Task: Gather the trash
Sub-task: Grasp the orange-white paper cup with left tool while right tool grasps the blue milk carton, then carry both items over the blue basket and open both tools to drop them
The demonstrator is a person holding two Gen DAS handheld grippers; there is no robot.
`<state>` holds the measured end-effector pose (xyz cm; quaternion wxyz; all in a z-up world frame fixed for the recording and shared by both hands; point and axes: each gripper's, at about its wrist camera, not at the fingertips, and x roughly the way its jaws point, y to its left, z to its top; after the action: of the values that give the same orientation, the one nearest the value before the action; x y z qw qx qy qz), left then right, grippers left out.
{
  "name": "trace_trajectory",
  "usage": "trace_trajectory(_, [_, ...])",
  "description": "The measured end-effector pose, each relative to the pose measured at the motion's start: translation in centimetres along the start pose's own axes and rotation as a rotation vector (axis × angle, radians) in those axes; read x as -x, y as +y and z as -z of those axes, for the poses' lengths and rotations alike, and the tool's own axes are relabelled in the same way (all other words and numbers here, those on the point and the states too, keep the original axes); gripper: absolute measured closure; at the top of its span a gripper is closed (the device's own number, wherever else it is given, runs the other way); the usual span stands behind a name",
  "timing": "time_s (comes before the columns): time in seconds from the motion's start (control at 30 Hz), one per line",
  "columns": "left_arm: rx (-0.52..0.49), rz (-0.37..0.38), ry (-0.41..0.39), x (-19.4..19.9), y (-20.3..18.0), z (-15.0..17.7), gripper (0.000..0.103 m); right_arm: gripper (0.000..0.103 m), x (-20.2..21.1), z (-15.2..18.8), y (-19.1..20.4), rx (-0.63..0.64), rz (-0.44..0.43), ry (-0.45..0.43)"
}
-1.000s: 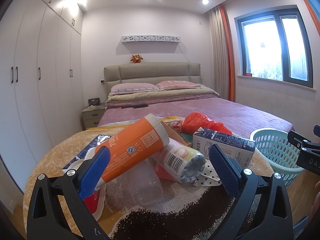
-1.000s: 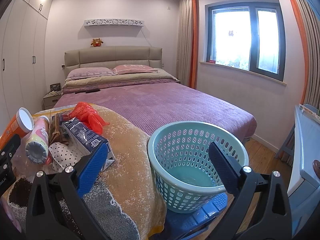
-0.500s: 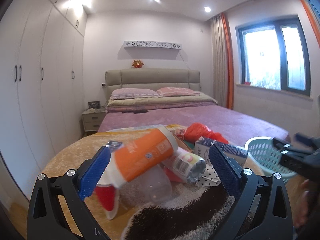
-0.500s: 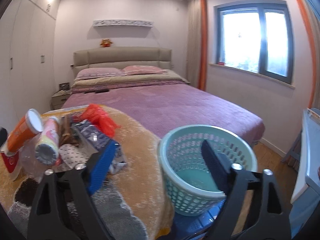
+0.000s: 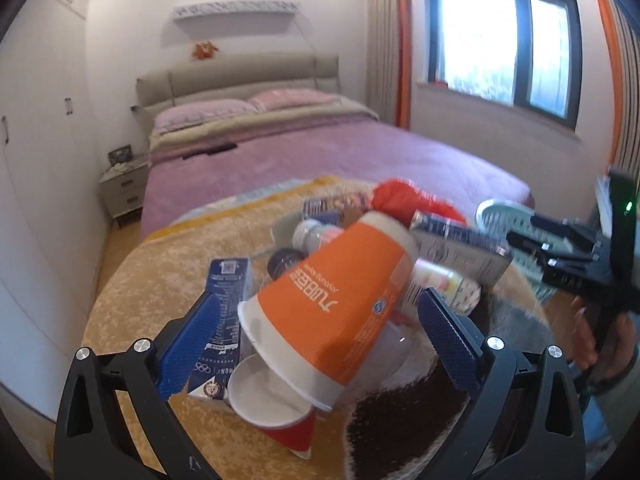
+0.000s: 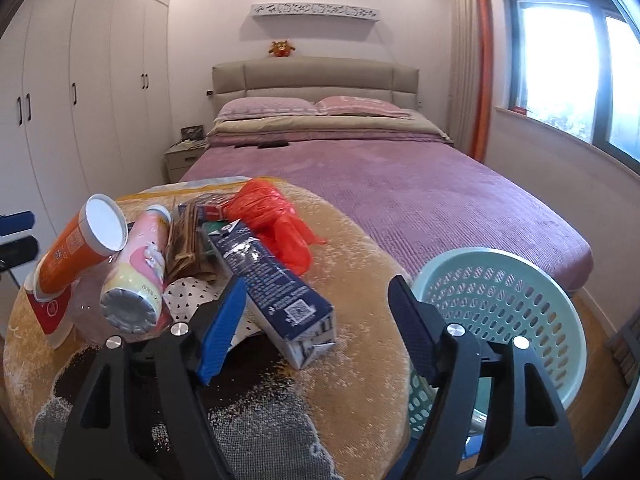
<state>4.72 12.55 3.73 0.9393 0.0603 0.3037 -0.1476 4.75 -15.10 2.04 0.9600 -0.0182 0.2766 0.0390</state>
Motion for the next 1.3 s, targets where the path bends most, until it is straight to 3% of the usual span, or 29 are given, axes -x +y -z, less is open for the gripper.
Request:
trace_trajectory(0.3, [-0.075,-0.089,0.117,-3.2,-1.4,0.7,0.013,0.033,-3.4,-0.1,1.4,0.047,-0.047,0.082])
trace_trajectory(0.4, [-0.095,-0.110,0.152,-4.1,-1.7,0.3,0.022,0.033,-4.3,-0.4,1.9,0.060,-0.061,0.100])
trace_trajectory(0.53, [-0.117,-0.129,0.173,-4.5,-2.0,0.2,0.044,0.033,-5.4,-0.7,2.7,0.086,-0.071,0.125])
trace_trajectory(0.8, [-0.056,-0.112,0.121,-3.5,-1.2,-0.1,0.066,0.070,-4.5,-0.6,3.4,0.139,-0.103,0.127])
trace_trajectory(0.9, [-0.042,-0.098,0.086,-2.9,-1.3,-0.6,0.071,0.070,-3.8,-0.7,3.8,0.135,-0.131,0.121])
trace_trajectory(1.13, [-0.010,-0.080,0.021,-1.2,-1.8,-1.4,0.071,0.070,-0.1,-1.9,3.8,0.127,-0.152,0.030])
trace_trajectory(1.3, [-0.005,-0.005,-0.029,0.0,-4.2,-2.7,0.071,0.070,2.4,-2.8,1.6,0.065,-0.134,-0.024])
